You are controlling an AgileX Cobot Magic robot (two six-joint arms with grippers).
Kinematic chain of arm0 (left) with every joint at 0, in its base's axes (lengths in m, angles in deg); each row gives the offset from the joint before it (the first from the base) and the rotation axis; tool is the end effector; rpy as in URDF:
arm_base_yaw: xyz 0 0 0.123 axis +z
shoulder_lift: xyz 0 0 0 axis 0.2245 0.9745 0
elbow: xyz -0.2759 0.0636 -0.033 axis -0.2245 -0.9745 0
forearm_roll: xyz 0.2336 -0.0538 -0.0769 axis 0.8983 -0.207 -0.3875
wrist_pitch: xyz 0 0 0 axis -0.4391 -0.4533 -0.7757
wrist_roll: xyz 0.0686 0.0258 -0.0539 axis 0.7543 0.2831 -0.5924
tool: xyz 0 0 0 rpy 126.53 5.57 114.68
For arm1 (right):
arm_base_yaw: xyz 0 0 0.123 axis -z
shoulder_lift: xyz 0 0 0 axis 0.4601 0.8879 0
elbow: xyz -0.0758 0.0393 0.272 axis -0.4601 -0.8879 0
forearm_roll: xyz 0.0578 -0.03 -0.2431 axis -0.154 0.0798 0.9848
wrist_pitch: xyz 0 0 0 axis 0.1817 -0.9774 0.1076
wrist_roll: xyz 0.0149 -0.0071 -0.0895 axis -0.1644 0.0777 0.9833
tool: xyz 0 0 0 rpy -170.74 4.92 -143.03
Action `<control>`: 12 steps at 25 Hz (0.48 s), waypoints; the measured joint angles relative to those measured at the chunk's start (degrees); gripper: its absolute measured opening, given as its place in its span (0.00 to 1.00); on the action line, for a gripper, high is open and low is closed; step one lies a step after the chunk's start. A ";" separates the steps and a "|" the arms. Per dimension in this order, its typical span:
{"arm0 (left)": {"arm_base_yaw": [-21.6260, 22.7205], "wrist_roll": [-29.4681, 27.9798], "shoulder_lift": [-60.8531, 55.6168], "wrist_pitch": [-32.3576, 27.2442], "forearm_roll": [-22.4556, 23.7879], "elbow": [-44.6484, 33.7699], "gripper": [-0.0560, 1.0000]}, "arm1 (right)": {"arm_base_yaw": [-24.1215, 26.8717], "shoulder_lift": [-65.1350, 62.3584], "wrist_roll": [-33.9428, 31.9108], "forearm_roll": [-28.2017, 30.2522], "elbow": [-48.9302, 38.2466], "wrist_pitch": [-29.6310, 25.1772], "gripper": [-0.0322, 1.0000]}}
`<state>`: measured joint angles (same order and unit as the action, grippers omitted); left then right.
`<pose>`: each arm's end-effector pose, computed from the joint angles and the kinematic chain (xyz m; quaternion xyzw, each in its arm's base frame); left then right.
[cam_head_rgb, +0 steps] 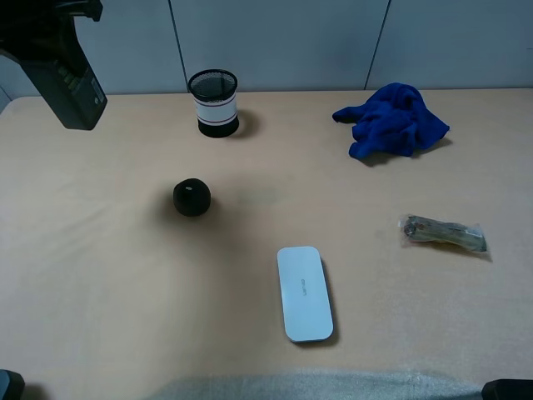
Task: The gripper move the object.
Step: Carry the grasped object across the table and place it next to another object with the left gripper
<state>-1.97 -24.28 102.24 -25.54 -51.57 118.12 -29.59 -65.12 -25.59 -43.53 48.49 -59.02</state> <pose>0.3099 -0.0747 0.3166 0.0119 0.9740 -0.0128 0.2258 -0.0039 0.0068 0.2790 -0.0169 0.8414 0.0556 0.5372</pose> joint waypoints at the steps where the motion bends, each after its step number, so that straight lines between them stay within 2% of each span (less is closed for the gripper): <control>1: -0.50 -0.14 0.00 0.12 0.01 0.00 0.46 | 0.00 0.00 0.00 0.00 0.00 0.00 0.70; 6: -2.96 -1.34 0.00 1.31 0.55 0.00 0.46 | 0.00 0.00 0.00 0.00 0.00 0.07 0.70; 12: -6.52 -4.24 0.00 2.73 3.35 0.00 0.46 | 0.00 0.00 0.00 0.00 0.00 0.07 0.70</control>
<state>-8.49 -28.52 102.24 -22.81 -48.23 118.12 -29.59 -65.12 -25.59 -43.53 48.49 -58.95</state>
